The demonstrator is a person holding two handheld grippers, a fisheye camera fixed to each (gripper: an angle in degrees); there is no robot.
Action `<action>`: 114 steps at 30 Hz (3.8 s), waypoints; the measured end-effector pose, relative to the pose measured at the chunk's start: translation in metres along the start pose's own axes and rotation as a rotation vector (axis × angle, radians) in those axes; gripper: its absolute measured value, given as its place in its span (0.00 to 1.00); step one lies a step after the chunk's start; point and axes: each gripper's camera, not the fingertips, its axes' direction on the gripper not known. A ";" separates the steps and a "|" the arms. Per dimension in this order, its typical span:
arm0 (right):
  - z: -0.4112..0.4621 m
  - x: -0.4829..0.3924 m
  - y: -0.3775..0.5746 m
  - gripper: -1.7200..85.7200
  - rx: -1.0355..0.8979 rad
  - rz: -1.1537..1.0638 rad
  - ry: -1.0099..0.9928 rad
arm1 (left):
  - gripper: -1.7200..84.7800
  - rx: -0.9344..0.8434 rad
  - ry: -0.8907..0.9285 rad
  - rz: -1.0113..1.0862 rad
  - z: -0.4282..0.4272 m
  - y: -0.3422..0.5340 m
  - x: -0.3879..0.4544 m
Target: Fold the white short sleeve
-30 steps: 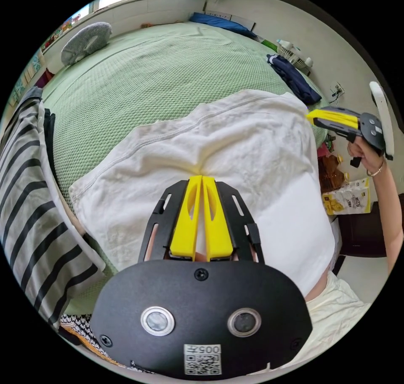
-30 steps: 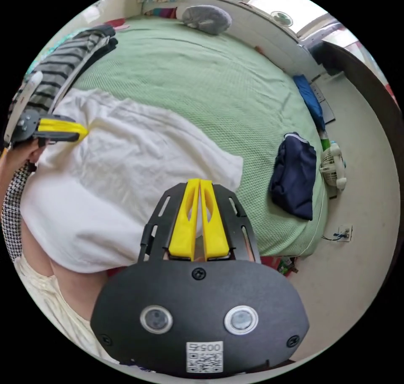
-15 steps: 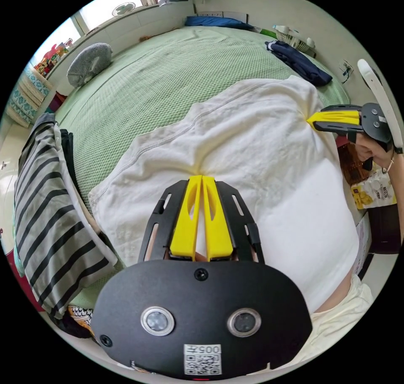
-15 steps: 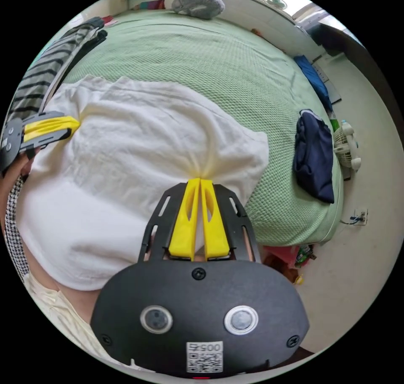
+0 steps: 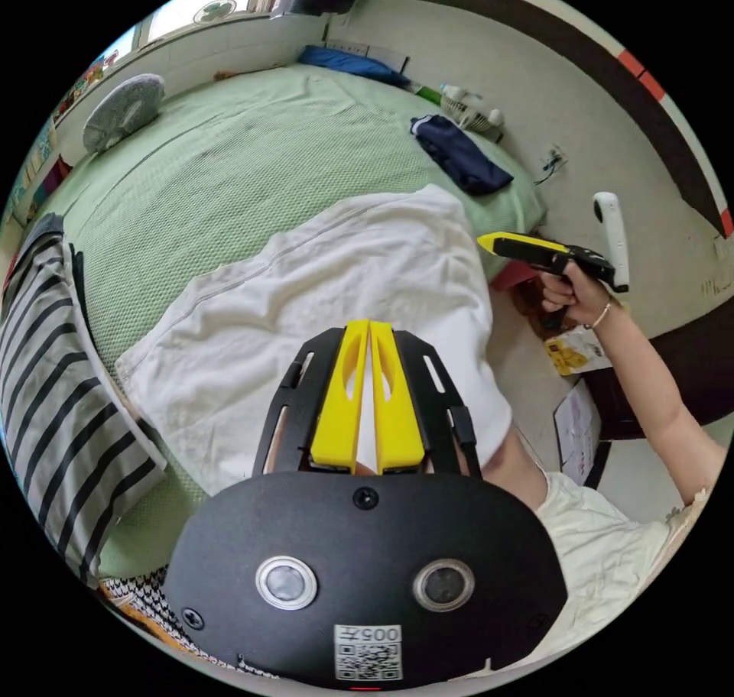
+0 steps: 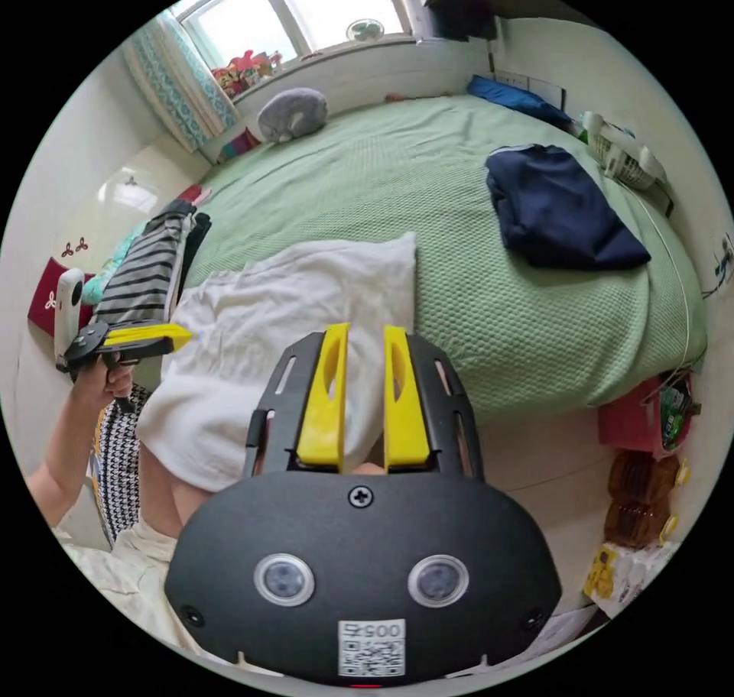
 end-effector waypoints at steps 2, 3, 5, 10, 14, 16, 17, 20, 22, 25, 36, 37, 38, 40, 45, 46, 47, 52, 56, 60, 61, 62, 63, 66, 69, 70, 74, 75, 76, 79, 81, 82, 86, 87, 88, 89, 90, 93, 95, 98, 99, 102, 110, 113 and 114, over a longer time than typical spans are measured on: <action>-0.007 0.012 0.008 0.11 0.008 0.003 0.019 | 0.09 -0.005 -0.034 0.004 -0.006 0.005 0.007; -0.010 0.018 0.013 0.12 0.009 0.007 0.015 | 0.11 -0.007 -0.067 0.007 -0.009 0.010 0.007; -0.012 0.025 0.017 0.13 0.015 0.010 0.002 | 0.14 -0.006 -0.122 -0.021 -0.012 0.019 -0.003; -0.003 0.024 0.013 0.14 0.031 -0.038 0.005 | 0.18 0.040 -0.173 -0.254 -0.028 0.056 -0.073; 0.022 0.022 -0.006 0.15 -0.015 -0.068 0.054 | 0.20 0.051 -0.199 -0.365 -0.032 0.079 -0.118; 0.036 0.023 -0.012 0.15 -0.052 -0.067 0.064 | 0.21 0.019 -0.206 -0.387 -0.022 0.082 -0.128; 0.045 0.022 -0.014 0.15 -0.072 -0.074 0.078 | 0.20 0.004 -0.203 -0.399 -0.013 0.084 -0.133; 0.049 0.012 -0.013 0.12 -0.054 -0.148 0.150 | 0.19 0.013 -0.210 -0.436 0.001 0.085 -0.136; 0.048 0.006 -0.008 0.08 -0.033 -0.194 0.157 | 0.17 0.019 -0.240 -0.428 0.000 0.082 -0.130; 0.049 0.001 -0.001 0.03 -0.017 -0.262 0.147 | 0.10 0.034 -0.292 -0.358 -0.001 0.075 -0.117; 0.043 0.017 -0.093 0.01 0.026 -0.334 0.291 | 0.06 0.093 -0.389 -0.288 -0.018 -0.039 -0.130; 0.042 0.017 -0.101 0.01 0.033 -0.327 0.307 | 0.06 0.097 -0.393 -0.292 -0.020 -0.050 -0.133; 0.041 0.017 -0.116 0.01 0.054 -0.306 0.337 | 0.07 0.106 -0.389 -0.316 -0.023 -0.069 -0.138; 0.038 0.020 -0.136 0.02 0.084 -0.243 0.384 | 0.07 0.129 -0.368 -0.357 -0.031 -0.092 -0.144; 0.036 0.051 -0.143 0.06 0.062 -0.111 0.335 | 0.09 0.164 -0.346 -0.326 -0.042 -0.109 -0.124; 0.035 0.056 -0.139 0.07 0.052 -0.109 0.305 | 0.10 0.164 -0.328 -0.310 -0.040 -0.106 -0.119; 0.032 0.067 -0.128 0.08 0.034 -0.106 0.256 | 0.11 0.155 -0.297 -0.270 -0.036 -0.100 -0.107; 0.018 0.116 -0.076 0.11 -0.056 -0.102 0.156 | 0.16 0.098 -0.173 -0.078 -0.009 -0.086 -0.038; -0.003 0.160 -0.044 0.11 -0.077 -0.022 0.111 | 0.19 0.049 -0.028 0.118 0.017 -0.103 0.049; -0.028 0.189 -0.026 0.12 -0.044 0.039 0.074 | 0.22 0.028 -0.009 0.294 0.047 -0.128 0.142; -0.031 0.191 -0.024 0.12 -0.041 0.040 0.076 | 0.22 0.024 -0.005 0.305 0.053 -0.132 0.153; -0.037 0.195 -0.020 0.11 -0.034 0.039 0.081 | 0.22 0.013 0.000 0.321 0.065 -0.139 0.171; -0.043 0.198 -0.016 0.11 -0.030 0.033 0.080 | 0.22 -0.009 -0.004 0.330 0.078 -0.146 0.185; -0.053 0.204 -0.010 0.11 -0.031 0.003 0.088 | 0.22 -0.068 -0.021 0.299 0.109 -0.159 0.201; -0.058 0.210 -0.006 0.11 -0.025 -0.025 0.085 | 0.16 -0.066 -0.119 0.230 0.126 -0.162 0.198; -0.058 0.212 -0.006 0.11 -0.029 -0.033 0.088 | 0.14 -0.052 -0.133 0.213 0.125 -0.162 0.195; -0.051 0.223 -0.007 0.10 -0.062 -0.057 0.100 | 0.08 -0.063 -0.030 0.132 0.107 -0.158 0.171; -0.050 0.227 -0.009 0.10 -0.065 -0.045 0.079 | 0.07 -0.056 -0.018 0.133 0.096 -0.153 0.165; -0.049 0.229 -0.011 0.11 -0.066 -0.037 0.066 | 0.07 -0.044 -0.012 0.136 0.089 -0.150 0.163; -0.047 0.239 -0.023 0.12 -0.053 0.005 -0.009 | 0.07 -0.017 0.015 0.148 0.058 -0.128 0.149; -0.043 0.244 -0.036 0.14 -0.054 0.045 -0.102 | 0.07 -0.023 0.047 0.145 0.040 -0.107 0.136; -0.041 0.245 -0.039 0.14 -0.058 0.058 -0.128 | 0.07 -0.025 0.057 0.141 0.037 -0.103 0.133; -0.016 0.255 -0.050 0.16 -0.107 0.165 -0.295 | 0.07 -0.016 0.082 0.095 0.015 -0.071 0.107; -0.006 0.260 -0.050 0.16 -0.123 0.213 -0.341 | 0.07 -0.010 0.085 0.081 0.010 -0.064 0.102; -0.001 0.262 -0.050 0.16 -0.132 0.240 -0.370 | 0.07 -0.008 0.085 0.077 0.008 -0.061 0.099; 0.008 0.268 -0.048 0.16 -0.141 0.298 -0.429 | 0.07 -0.008 0.081 0.077 0.004 -0.054 0.096; 0.014 0.273 -0.046 0.16 -0.138 0.345 -0.478 | 0.07 -0.012 0.071 0.082 0.001 -0.048 0.094; 0.023 0.278 -0.045 0.16 -0.135 0.385 -0.470 | 0.07 -0.013 0.057 0.102 -0.006 -0.035 0.091; 0.028 0.277 -0.046 0.17 -0.164 0.381 -0.447 | 0.07 -0.005 0.056 0.101 -0.011 -0.029 0.088; 0.030 0.275 -0.047 0.17 -0.178 0.380 -0.436 | 0.07 0.006 0.053 0.093 -0.017 -0.019 0.081; 0.030 0.276 -0.047 0.17 -0.176 0.390 -0.442 | 0.07 0.007 0.064 0.089 -0.019 -0.015 0.077; 0.030 0.276 -0.048 0.15 -0.143 0.421 -0.473 | 0.07 0.007 0.108 0.083 -0.022 -0.005 0.070; 0.038 0.265 -0.046 0.11 -0.106 0.481 -0.455 | 0.07 0.013 0.109 0.093 -0.034 0.024 0.056; 0.038 0.257 -0.043 0.06 -0.089 0.518 -0.508 | 0.07 0.020 0.123 0.083 -0.038 0.031 0.050; 0.035 0.254 -0.044 0.05 -0.072 0.524 -0.519 | 0.07 0.024 0.124 0.079 -0.039 0.033 0.048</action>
